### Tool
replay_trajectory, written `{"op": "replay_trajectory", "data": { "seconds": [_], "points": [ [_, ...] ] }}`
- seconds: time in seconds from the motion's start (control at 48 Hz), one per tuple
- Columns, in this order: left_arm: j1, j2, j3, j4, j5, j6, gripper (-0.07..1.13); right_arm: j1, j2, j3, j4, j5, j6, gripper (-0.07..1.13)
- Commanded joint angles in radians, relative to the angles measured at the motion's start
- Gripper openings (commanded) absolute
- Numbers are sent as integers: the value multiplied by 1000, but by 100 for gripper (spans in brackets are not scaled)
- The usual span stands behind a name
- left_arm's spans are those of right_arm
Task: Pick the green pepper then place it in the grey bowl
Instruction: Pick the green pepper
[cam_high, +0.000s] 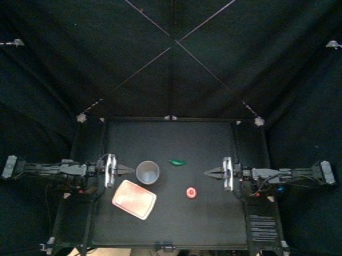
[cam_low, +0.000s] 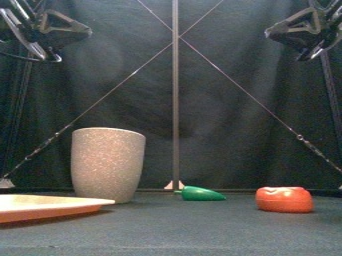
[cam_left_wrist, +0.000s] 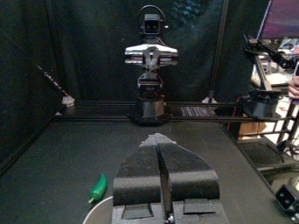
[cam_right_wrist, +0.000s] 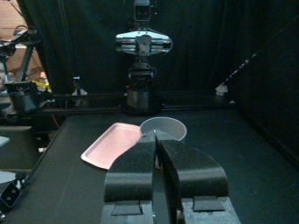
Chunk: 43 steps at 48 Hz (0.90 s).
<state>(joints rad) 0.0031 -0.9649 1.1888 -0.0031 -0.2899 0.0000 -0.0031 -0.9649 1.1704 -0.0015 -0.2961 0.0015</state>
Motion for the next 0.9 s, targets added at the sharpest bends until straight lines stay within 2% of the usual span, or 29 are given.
{"op": "replay_trajectory", "data": {
  "seconds": [0.021, 0.208, 0.312, 0.438, 0.583, 0.688, 0.896],
  "points": [
    [15, 5, -55, 15, 46, 9, 6, -18, 44, -43, 11, 2, 6, 8],
    [77, -5, -98, 64, 222, 12, 7, -80, 173, -123, 25, 54, 32, 11],
    [101, -9, -114, 74, 288, 14, 7, -110, 268, -160, 34, 67, 34, 23],
    [115, -11, -115, 81, 311, 12, 7, -133, 362, -190, 67, 67, 34, 48],
    [117, -11, -107, 84, 311, 14, 7, -167, 472, -219, 140, 64, 31, 87],
    [121, -12, -107, 86, 310, 14, 7, -190, 546, -242, 161, 64, 31, 105],
    [123, -12, -110, 89, 308, 14, 7, -224, 727, -305, 129, 66, 18, 105]
  ]
}}
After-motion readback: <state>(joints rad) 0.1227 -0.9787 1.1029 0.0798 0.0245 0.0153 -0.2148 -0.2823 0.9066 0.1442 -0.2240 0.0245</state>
